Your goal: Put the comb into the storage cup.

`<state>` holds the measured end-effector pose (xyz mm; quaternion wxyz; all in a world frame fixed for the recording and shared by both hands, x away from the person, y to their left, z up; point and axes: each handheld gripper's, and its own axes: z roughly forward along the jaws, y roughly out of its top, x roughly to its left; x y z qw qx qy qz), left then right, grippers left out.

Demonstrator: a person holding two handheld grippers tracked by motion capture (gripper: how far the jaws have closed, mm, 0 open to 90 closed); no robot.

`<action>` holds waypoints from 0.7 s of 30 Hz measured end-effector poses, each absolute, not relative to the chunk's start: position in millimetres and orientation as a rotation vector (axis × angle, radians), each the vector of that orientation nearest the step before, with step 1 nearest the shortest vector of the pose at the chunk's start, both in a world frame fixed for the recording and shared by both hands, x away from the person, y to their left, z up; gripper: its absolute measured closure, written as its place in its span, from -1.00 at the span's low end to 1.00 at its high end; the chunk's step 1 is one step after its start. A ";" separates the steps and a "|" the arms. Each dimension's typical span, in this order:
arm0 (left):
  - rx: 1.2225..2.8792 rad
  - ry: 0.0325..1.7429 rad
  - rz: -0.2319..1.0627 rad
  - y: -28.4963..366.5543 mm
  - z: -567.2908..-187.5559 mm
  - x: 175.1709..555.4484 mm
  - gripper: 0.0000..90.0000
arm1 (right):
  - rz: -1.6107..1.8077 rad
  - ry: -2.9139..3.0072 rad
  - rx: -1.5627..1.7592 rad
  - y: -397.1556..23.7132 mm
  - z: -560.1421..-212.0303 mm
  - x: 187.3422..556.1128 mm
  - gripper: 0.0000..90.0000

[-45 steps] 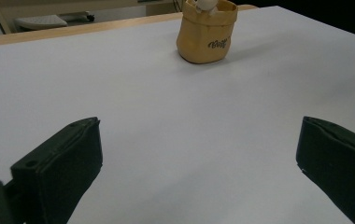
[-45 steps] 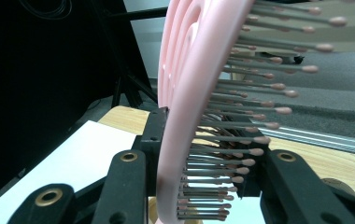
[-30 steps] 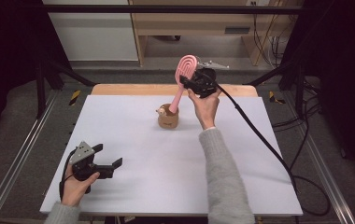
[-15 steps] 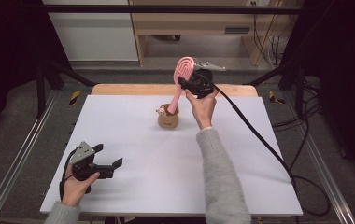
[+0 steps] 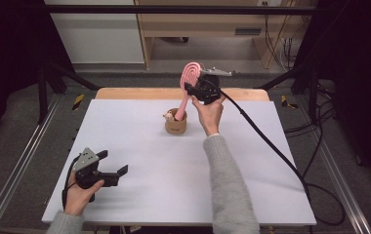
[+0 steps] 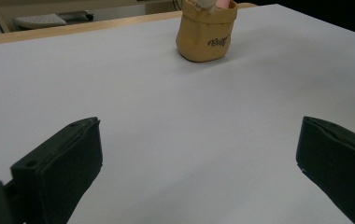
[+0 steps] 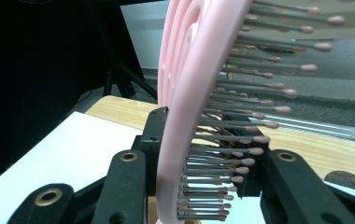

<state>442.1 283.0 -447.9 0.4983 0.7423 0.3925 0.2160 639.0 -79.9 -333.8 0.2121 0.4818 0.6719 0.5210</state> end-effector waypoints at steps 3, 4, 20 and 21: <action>1.796 0.949 0.523 282.8 -447.8 442.0 -0.99 | 1.446 1.869 1.340 -78.7 -335.7 639.7 0.42; 1.796 0.948 0.523 282.9 -447.8 442.0 -0.99 | 1.444 1.870 1.340 -78.3 -336.4 640.0 0.42; 1.795 0.948 0.523 282.9 -447.9 442.0 -0.99 | 1.419 1.886 1.367 -72.2 -347.3 642.5 0.42; 1.796 0.948 0.522 282.9 -447.9 442.0 -0.99 | 1.414 1.887 1.365 -71.4 -348.7 642.8 0.42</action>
